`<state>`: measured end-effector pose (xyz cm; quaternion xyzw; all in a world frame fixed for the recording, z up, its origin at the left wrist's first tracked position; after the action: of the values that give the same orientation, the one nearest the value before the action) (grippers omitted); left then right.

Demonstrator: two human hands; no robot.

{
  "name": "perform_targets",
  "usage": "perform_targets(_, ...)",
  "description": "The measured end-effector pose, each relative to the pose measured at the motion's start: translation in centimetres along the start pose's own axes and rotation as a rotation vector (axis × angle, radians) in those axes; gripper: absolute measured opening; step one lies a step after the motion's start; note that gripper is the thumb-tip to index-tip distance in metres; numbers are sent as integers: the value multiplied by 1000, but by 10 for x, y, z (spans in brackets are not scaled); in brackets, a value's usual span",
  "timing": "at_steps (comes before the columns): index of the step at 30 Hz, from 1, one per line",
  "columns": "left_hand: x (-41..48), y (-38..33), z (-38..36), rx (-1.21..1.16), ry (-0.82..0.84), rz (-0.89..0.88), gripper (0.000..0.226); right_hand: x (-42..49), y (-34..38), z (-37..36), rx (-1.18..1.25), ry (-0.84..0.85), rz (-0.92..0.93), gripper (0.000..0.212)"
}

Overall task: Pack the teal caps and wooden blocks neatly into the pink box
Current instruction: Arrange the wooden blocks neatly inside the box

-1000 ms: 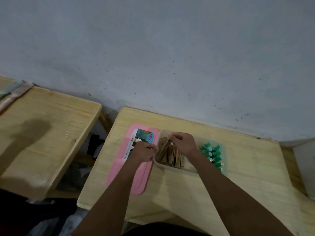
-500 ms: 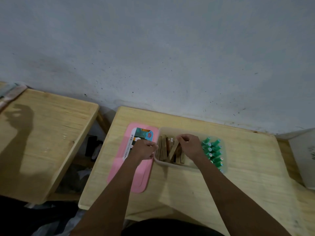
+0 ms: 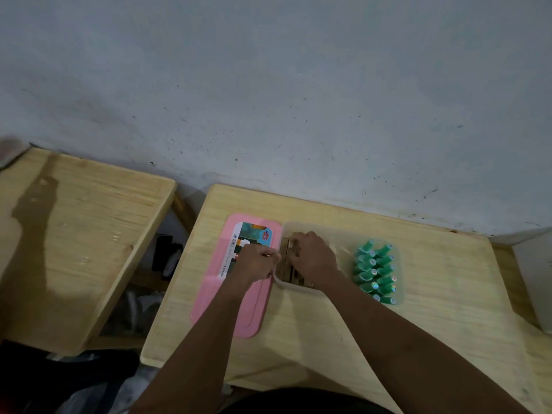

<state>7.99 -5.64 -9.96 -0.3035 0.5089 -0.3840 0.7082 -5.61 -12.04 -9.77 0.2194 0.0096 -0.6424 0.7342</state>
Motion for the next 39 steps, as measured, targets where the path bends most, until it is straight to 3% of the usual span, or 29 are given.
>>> perform_targets(5,1,-1,0,-1,15,4,26,0,-28,6,85,-31,-130,27)
perform_targets(10,1,-1,0,3,15,-1,26,-1,-12,10,-77,-119,53,30)
perform_targets(14,-1,-2,0,26,5,-28,27,4,18,0,-183,-15,191,29)
perform_targets(20,-1,-5,1,84,10,-56,28,15,28,-6,-311,101,137,21)
perform_targets(29,-9,-12,0,106,16,-79,24,19,14,-4,46,180,76,21)
perform_targets(39,-7,-10,0,95,17,-18,25,8,-2,4,528,110,-20,11)
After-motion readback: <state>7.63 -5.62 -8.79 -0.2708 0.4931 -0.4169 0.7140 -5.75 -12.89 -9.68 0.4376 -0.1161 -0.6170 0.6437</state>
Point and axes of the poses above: each hand's wrist, its own x-axis towards the middle knuckle, its own z-axis out of the back of the hand, y = z × x, the point moved 7 cm from there along x, towards the middle knuckle, and after that the axes turned 7 degrees about -z, right-handed, at the moved point
